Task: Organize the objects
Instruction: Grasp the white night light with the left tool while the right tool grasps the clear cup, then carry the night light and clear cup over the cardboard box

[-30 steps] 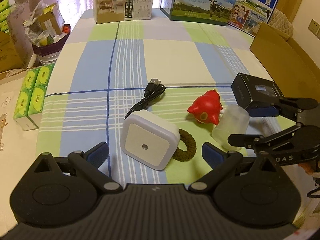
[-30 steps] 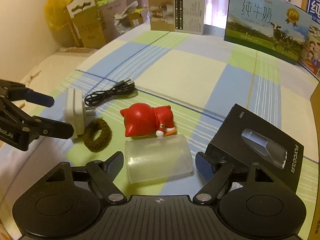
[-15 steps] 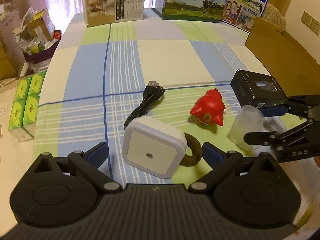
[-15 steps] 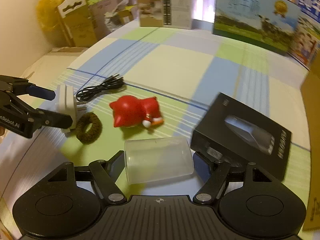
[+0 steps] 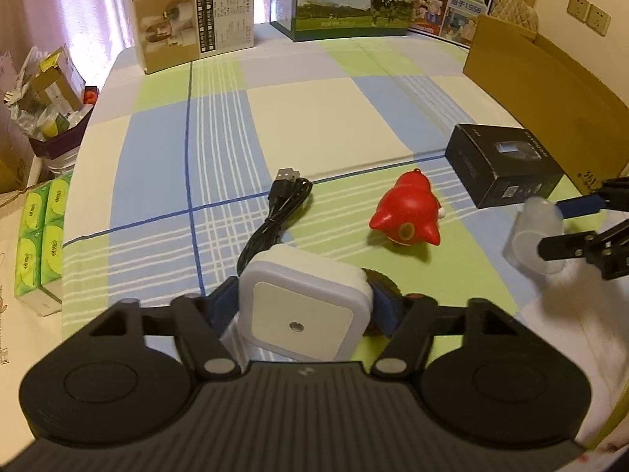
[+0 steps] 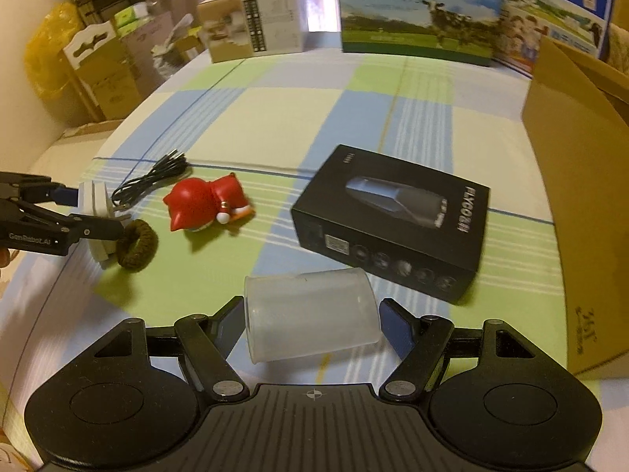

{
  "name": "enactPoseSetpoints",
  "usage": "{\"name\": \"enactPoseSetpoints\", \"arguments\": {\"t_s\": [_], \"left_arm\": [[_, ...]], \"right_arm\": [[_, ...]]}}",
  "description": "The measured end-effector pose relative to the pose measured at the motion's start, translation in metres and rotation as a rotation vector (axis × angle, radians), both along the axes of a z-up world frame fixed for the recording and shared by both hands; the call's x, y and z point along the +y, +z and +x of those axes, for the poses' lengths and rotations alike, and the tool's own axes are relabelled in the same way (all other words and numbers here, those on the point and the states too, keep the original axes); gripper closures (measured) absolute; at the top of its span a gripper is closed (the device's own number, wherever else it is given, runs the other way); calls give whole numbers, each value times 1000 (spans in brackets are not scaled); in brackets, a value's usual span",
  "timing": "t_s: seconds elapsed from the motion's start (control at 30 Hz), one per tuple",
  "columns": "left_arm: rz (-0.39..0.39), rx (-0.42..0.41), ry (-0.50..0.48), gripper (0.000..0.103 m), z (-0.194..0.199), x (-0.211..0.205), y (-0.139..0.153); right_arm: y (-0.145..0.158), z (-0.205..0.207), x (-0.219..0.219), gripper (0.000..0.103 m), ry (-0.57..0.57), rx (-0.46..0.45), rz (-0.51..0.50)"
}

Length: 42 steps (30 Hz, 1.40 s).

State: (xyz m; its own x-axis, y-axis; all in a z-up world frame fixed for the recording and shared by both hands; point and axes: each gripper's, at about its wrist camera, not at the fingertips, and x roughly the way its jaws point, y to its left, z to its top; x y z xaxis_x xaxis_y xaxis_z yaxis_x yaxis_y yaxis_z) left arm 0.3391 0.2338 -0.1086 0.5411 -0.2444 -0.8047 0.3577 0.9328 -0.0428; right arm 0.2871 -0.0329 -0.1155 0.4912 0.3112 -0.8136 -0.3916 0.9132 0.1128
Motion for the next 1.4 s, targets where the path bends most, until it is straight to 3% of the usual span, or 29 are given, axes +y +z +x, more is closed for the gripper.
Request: {"name": "enactPoseSetpoints", "arguments": {"t_s": [0.4, 0.77, 1.4], "left_arm": [[14, -19, 46, 39, -8, -4, 15], [-29, -78, 52, 39, -31, -18, 56], [-159, -130, -79, 39, -76, -112, 113]], "right_arm": [[17, -10, -8, 33, -6, -35, 31], [42, -25, -17, 33, -5, -83, 76], [103, -58, -90, 33, -77, -184, 136]]}}
